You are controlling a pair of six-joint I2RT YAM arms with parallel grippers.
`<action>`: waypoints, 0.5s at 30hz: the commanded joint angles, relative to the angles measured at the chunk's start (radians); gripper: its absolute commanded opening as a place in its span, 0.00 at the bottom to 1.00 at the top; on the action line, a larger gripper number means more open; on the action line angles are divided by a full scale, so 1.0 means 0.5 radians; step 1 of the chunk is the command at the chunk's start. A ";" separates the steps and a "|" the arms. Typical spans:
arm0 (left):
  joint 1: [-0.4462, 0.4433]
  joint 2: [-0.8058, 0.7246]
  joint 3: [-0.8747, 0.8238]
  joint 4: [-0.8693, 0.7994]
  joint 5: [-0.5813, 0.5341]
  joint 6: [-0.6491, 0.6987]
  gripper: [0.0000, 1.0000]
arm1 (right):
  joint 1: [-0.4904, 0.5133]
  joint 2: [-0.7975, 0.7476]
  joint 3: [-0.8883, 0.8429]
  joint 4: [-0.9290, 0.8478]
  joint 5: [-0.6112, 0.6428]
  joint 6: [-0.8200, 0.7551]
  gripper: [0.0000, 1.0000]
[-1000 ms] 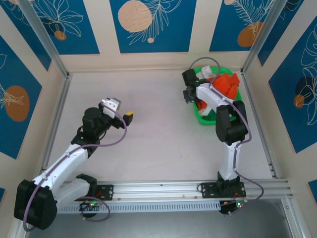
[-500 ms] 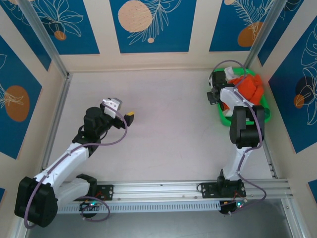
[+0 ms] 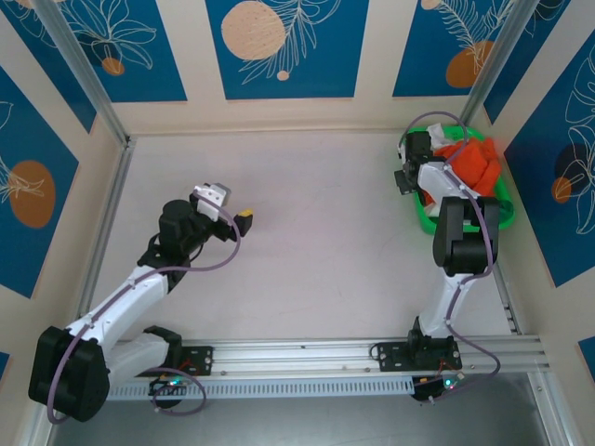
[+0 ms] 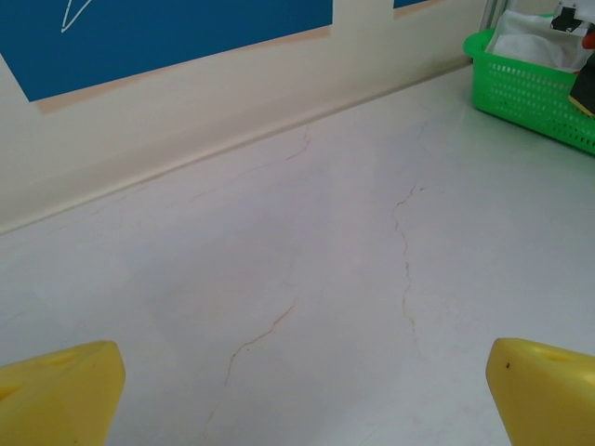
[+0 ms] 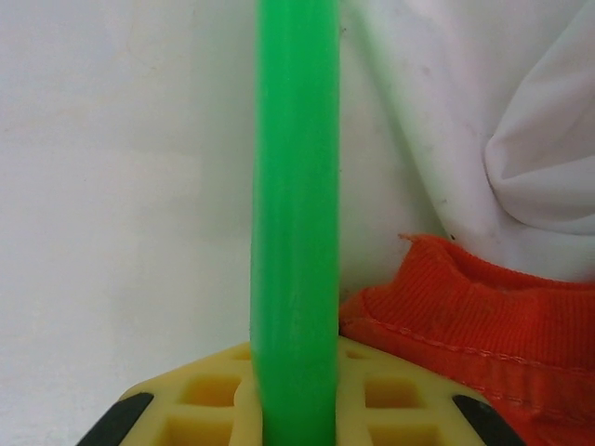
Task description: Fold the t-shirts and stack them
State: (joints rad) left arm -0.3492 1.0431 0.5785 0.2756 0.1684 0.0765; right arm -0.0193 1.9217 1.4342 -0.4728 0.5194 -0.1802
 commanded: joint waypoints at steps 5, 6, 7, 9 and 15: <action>-0.016 -0.021 0.003 0.076 0.082 -0.052 1.00 | 0.059 -0.360 0.040 0.084 -0.378 0.177 0.75; -0.026 -0.006 0.007 0.090 0.094 -0.049 1.00 | 0.063 -0.435 0.016 0.102 -0.452 0.222 0.79; -0.041 0.012 0.011 0.104 0.100 -0.043 1.00 | 0.063 -0.521 -0.014 0.128 -0.508 0.268 0.82; -0.079 0.050 0.021 0.137 0.117 -0.028 1.00 | 0.046 -0.650 -0.083 0.192 -0.533 0.344 0.85; -0.233 0.207 0.072 0.273 0.230 0.022 1.00 | -0.154 -0.781 -0.209 0.244 -0.262 0.464 0.86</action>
State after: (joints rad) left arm -0.4335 1.1202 0.5797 0.3470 0.2211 0.0628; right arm -0.0395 1.5055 1.3731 -0.3531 0.3359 -0.0059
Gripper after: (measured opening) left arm 0.998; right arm 0.859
